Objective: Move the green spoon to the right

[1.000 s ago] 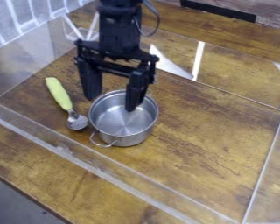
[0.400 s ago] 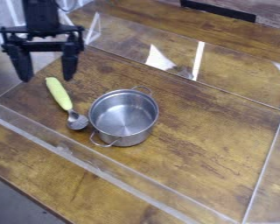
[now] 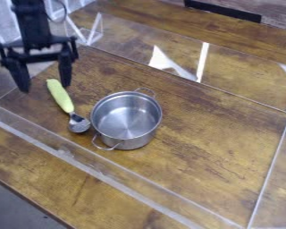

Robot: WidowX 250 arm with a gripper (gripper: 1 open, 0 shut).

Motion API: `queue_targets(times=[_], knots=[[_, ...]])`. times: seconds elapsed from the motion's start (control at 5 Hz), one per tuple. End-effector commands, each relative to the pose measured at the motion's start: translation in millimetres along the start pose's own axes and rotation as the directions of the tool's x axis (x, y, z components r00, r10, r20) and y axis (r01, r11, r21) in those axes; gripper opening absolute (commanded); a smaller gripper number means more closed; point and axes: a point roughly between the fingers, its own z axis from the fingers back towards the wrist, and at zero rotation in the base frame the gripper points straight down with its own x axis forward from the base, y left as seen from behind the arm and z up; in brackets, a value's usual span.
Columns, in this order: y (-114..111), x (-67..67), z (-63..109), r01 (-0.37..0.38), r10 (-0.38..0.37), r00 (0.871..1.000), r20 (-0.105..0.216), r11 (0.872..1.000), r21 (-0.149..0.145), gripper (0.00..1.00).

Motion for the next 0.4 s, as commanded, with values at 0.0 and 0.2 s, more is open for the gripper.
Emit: queue_targets(times=[0.0, 0.2], knots=[[-11.0, -0.1, -15.8, 0.020, -0.019, 0.999, 0.043, 1.000, -0.013, 1.00], [-16.3, 3.7, -22.9, 0.016, -0.016, 0.999, 0.049, 1.000, -0.013, 1.00]])
